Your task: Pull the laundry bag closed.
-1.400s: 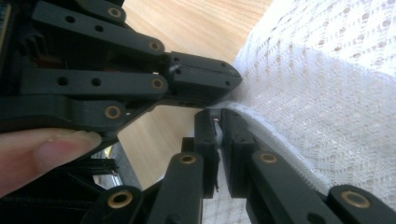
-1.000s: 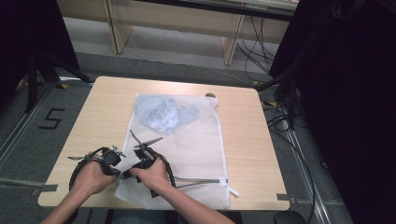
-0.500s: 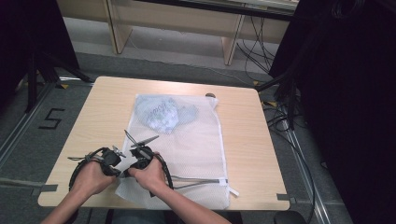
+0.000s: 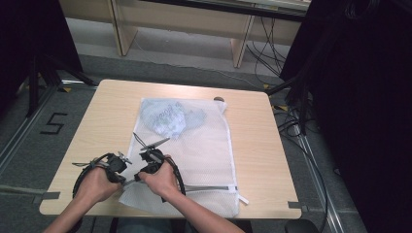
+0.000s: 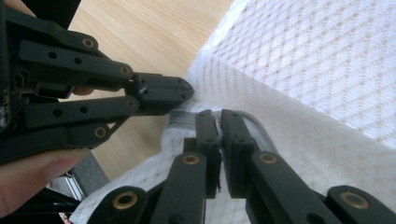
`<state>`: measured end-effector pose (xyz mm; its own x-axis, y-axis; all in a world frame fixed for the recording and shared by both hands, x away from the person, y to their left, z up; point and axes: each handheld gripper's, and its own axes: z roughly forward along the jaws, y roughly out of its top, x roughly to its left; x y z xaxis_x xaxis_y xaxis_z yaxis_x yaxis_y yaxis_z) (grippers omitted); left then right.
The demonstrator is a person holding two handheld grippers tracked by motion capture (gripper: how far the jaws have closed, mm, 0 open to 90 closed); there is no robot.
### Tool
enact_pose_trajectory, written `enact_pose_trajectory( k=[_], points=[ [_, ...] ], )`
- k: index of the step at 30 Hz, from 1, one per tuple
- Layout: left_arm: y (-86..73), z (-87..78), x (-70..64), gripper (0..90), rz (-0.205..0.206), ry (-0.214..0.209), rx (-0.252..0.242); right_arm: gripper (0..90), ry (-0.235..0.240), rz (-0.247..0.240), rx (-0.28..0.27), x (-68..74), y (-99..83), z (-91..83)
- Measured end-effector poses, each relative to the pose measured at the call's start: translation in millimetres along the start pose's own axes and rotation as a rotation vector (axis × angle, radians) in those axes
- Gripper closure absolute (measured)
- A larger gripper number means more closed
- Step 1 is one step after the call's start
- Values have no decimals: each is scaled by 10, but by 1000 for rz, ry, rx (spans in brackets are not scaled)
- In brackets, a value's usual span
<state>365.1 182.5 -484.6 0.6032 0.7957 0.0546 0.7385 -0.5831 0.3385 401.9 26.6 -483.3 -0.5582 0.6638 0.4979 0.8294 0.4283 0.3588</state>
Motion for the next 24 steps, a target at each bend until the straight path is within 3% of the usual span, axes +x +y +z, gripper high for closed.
enact_pose_trajectory(
  k=[4, 8, 10, 11, 12, 15, 16, 17, 24],
  points=[
    [-19, 4, 13, 900, -22, -15, -19, 872, 5, -26, -2, -27, -25, 37],
    [-22, 13, 4, 900, -35, -10, -30, 871, 30, 20, 1, -60, -41, 30],
    [-21, 13, 8, 900, -35, -12, -29, 871, 23, 1, 7, -75, -60, 38],
    [-21, 17, 12, 900, -34, -17, -31, 871, 37, 31, 16, -59, -57, 22],
    [-23, 7, 17, 900, -28, -19, -23, 871, 38, 6, 11, -71, -61, 24],
    [-18, 18, 6, 900, -42, -12, -33, 871, 32, 23, 24, -69, -74, -1],
    [-15, 13, 7, 900, -34, -9, -25, 872, 14, -21, 8, -118, -86, 17],
    [-10, 4, 8, 900, -26, -7, -13, 872, 23, 19, 17, -104, -89, -4],
    [-19, 9, 38, 900, -28, -32, -21, 870, 34, 37, 22, -40, -87, -50]
  ],
)
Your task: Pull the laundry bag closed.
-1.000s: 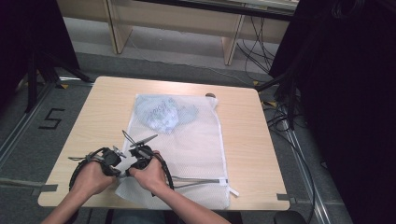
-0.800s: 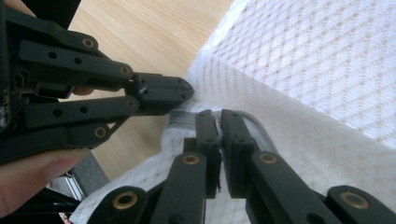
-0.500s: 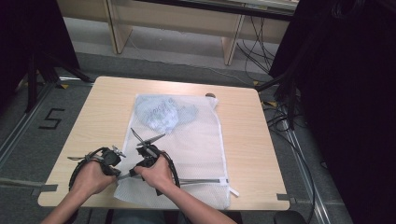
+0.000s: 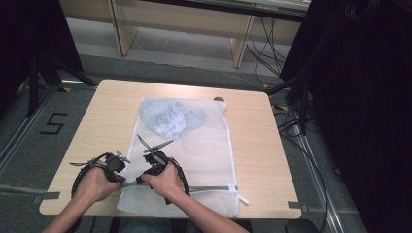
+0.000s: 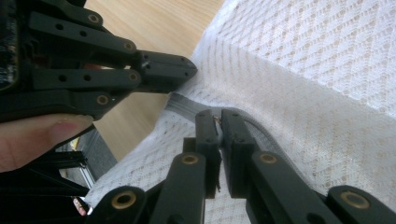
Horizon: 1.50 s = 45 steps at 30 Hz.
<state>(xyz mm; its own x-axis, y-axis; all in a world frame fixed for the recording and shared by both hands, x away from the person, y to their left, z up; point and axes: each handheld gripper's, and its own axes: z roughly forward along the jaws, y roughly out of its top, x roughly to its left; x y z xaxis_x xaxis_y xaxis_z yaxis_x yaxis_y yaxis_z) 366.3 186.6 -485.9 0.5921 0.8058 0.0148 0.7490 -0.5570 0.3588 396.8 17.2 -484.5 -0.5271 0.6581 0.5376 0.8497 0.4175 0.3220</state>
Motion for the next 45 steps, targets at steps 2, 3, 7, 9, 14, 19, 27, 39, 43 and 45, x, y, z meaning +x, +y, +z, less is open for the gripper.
enact_pose_trajectory(
  k=[2, 3, 7, 9, 14, 19, 27, 39, 43, 45],
  points=[
    [1, 1, -2, 900, 0, 1, 0, 870, 12, -18, -8, -22, -3, -8],
    [2, 1, -5, 900, 0, 3, 1, 871, 17, -29, -10, -37, -5, -5],
    [1, 2, -8, 900, -2, 4, -1, 870, 18, -9, -7, -42, -23, 2],
    [-2, -1, -7, 900, -7, 2, -1, 870, 16, -9, -2, -45, -26, -3],
    [1, 1, -2, 900, -4, 2, -1, 870, 18, 7, -6, -79, -49, -35],
    [-1, 2, 0, 900, -1, -1, -2, 870, 21, -11, -9, -75, -59, -51],
    [-2, -1, -2, 900, -5, 3, -4, 870, 24, -8, -2, -107, -83, -77],
    [0, 1, 0, 900, 2, -2, 1, 870, 24, -39, -10, -105, -95, -82],
    [1, -1, -12, 900, 0, 7, -1, 870, 18, -18, -1, -113, -96, -107],
    [5, 2, -19, 900, 0, 11, 0, 870, 19, -31, -6, -122, -97, -117]
  ],
)
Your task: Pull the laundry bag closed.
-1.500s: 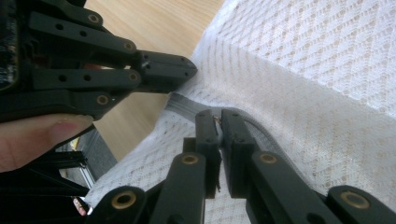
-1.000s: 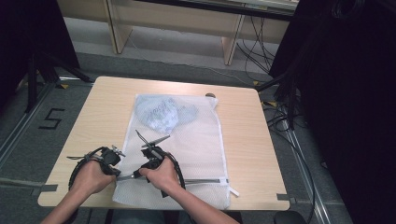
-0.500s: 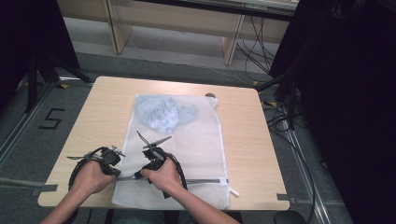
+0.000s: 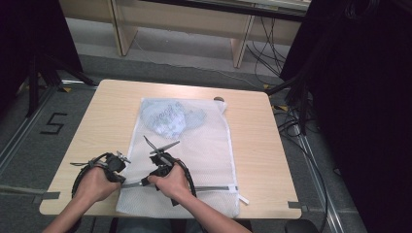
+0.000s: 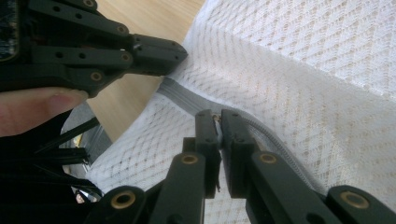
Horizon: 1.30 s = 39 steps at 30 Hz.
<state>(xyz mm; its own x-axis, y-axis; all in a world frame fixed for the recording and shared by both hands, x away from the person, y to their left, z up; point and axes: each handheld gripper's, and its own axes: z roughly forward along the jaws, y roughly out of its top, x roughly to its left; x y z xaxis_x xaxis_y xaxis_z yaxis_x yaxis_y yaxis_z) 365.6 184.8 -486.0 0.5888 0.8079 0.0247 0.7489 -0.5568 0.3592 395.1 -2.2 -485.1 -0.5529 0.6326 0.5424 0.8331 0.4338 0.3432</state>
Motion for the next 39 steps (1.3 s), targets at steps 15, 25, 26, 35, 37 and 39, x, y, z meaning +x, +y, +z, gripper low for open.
enact_pose_trajectory(
  k=[15, 25, 26, 35, 37, 39],
  points=[
    [-1, 0, 8, 900, 4, -5, 0, 870, -7, -29, -6, -70, -52, -74],
    [0, 4, 10, 900, 2, -9, -1, 870, -12, -28, -9, -104, -78, -108],
    [1, 3, 7, 900, 2, -7, 0, 870, -11, -20, -12, -94, -77, -106],
    [6, 0, -4, 900, -1, 2, 6, 870, -39, -10, -11, -124, -87, -166],
    [5, 0, 0, 900, 3, 0, 4, 870, -44, -22, -6, -130, -92, -167],
    [2, 0, 7, 900, 2, -4, 2, 870, -35, -9, -12, -120, -92, -171]
  ],
)
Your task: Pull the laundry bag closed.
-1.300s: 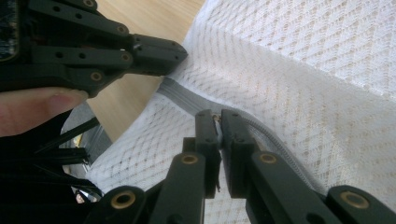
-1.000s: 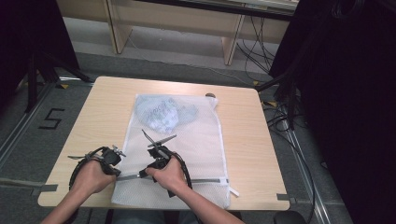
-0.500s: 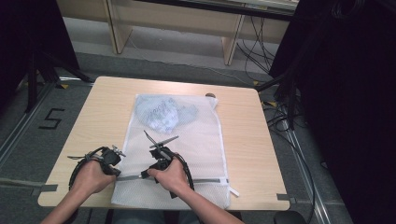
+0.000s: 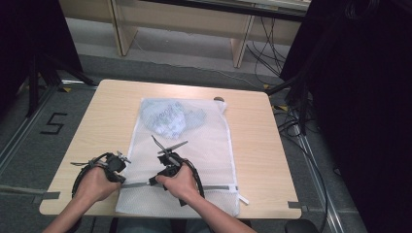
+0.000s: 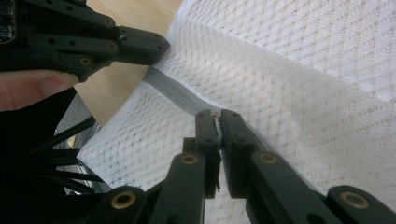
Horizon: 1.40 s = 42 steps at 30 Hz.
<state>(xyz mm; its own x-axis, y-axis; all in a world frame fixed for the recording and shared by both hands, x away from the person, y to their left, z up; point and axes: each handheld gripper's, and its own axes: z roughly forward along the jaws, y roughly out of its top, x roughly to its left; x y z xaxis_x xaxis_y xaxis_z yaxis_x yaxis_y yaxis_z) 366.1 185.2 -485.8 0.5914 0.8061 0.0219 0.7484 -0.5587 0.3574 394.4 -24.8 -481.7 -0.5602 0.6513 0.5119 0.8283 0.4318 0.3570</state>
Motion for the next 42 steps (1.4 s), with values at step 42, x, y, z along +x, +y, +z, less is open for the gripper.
enact_pose_trajectory(
  k=[42],
  points=[
    [6, -8, 5, 900, 10, 3, 16, 870, -56, 8, -8, -86, -102, -112]
  ],
)
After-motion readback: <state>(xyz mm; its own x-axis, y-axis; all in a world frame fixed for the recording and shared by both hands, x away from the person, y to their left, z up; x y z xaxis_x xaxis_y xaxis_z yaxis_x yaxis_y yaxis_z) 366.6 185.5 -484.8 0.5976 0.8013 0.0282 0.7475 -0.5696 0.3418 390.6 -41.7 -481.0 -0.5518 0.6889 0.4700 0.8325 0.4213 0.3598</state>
